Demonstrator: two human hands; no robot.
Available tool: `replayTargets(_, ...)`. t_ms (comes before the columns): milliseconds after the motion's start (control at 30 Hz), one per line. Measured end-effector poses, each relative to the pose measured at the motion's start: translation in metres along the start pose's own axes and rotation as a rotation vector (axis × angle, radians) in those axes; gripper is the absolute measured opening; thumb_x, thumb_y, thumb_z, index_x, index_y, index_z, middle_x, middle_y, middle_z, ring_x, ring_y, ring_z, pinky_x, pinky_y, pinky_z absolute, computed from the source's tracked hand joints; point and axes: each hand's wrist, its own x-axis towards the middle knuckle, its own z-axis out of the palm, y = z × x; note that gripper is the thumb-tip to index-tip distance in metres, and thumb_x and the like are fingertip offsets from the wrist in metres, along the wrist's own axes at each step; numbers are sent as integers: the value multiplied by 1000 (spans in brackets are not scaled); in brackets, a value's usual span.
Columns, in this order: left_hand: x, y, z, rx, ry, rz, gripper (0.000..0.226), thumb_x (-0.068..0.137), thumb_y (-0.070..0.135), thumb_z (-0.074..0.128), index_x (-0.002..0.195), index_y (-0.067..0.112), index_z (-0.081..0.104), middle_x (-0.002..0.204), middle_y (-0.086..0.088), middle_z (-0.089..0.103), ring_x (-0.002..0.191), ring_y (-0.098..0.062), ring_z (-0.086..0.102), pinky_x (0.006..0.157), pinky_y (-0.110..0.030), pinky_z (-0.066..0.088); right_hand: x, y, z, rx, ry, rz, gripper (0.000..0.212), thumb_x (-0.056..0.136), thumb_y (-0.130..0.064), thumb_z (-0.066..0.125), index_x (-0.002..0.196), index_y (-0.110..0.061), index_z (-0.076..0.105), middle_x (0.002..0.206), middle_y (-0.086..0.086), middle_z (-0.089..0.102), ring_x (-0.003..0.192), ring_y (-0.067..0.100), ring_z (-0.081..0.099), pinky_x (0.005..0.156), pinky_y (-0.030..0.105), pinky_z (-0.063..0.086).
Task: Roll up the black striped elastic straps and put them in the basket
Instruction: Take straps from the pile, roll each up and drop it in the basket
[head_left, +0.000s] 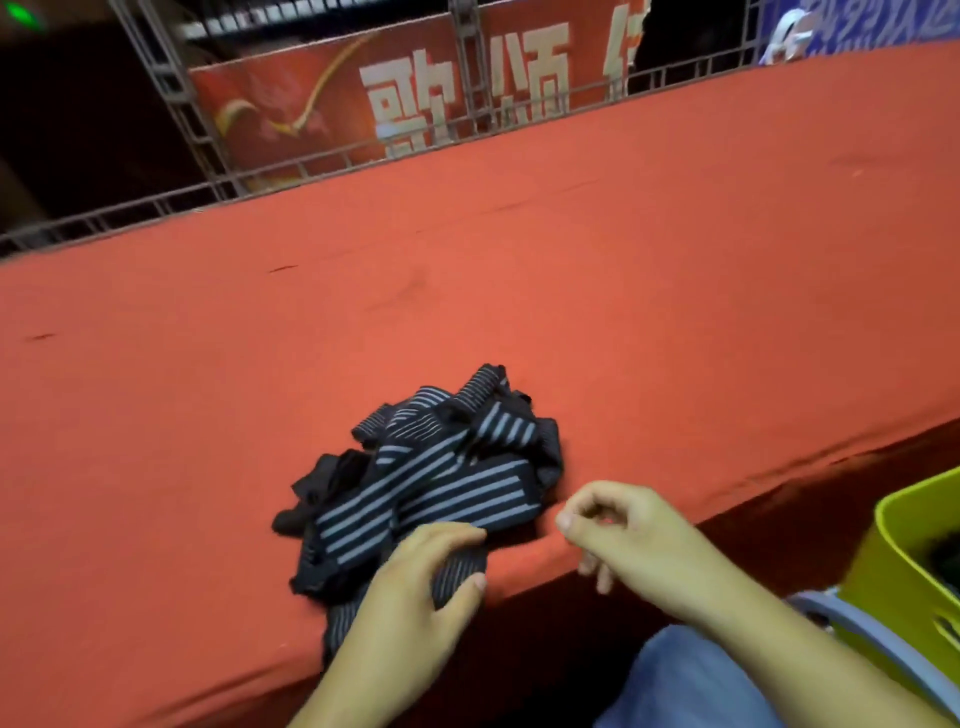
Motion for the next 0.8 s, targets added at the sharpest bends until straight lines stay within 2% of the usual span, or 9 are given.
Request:
replayTargets(167, -3, -45, -41, 117, 89, -68, 47, 85, 40, 69, 132, 37, 62, 135, 27, 52, 133, 2, 47, 109, -31, 46, 46, -1, 69, -119, -27, -105, 9, 92, -26, 77, 94, -31, 69, 61, -3, 65, 50, 12, 51, 51, 26, 41)
replayTargets(233, -7, -60, -49, 146, 120, -72, 51, 84, 34, 75, 133, 33, 62, 137, 24, 50, 135, 3, 44, 112, -22, 39, 59, -3, 85, -178, -13, -145, 17, 89, -29, 77, 100, -39, 68, 91, -4, 75, 62, 9, 68, 62, 24, 51)
replayTargets(300, -10, -75, -54, 179, 102, -97, 57, 84, 26, 82, 136, 32, 59, 139, 22, 48, 134, 5, 40, 113, -9, 26, 67, -4, 94, -261, -8, -178, 27, 90, -26, 78, 110, -40, 67, 124, -16, 67, 73, 6, 71, 76, 19, 53)
replayTargets(367, -14, -87, -55, 189, 80, -151, 61, 84, 25, 82, 139, 32, 56, 138, 22, 49, 131, 2, 42, 109, -2, 21, 75, 1, 101, -360, -36, -167, 44, 89, -28, 79, 129, -36, 63, 141, -21, 52, 77, 7, 71, 90, 21, 52)
replayTargets(467, -18, -93, -52, 118, 74, -216, 53, 86, 24, 81, 133, 36, 60, 121, 26, 64, 115, 9, 57, 97, -2, 35, 86, 14, 104, -510, -117, -105, 71, 88, -35, 79, 152, -31, 48, 162, -12, 36, 110, 22, 71, 112, 30, 45)
replayTargets(533, -20, -95, -48, 61, 77, -241, 43, 87, 23, 80, 125, 37, 64, 104, 26, 71, 100, 12, 64, 87, -5, 43, 91, 22, 104, -555, -138, -104, 85, 87, -37, 81, 160, -31, 38, 170, -8, 26, 127, 32, 63, 119, 36, 40)
replayTargets(633, -19, -94, -43, 25, 80, -226, 49, 87, 27, 81, 130, 35, 61, 110, 25, 68, 101, 12, 61, 86, -2, 41, 93, 24, 103, -559, -102, -127, 96, 84, -42, 83, 163, -33, 30, 171, -7, 22, 127, 26, 60, 120, 40, 40)
replayTargets(700, -17, -93, -40, 9, 85, -225, 54, 87, 30, 80, 133, 41, 56, 119, 29, 62, 105, 11, 59, 89, -2, 40, 96, 27, 103, -538, -71, -152, 93, 83, -39, 86, 161, -30, 35, 156, -7, 35, 107, 14, 58, 114, 39, 45)
replayTargets(800, -11, -92, -41, 42, 143, -208, 31, 92, 28, 75, 121, 37, 68, 111, 27, 68, 97, 5, 65, 86, -11, 48, 96, 31, 99, -536, -44, -153, 86, 84, -39, 85, 158, -31, 41, 131, -8, 39, 90, 7, 51, 104, 34, 50)
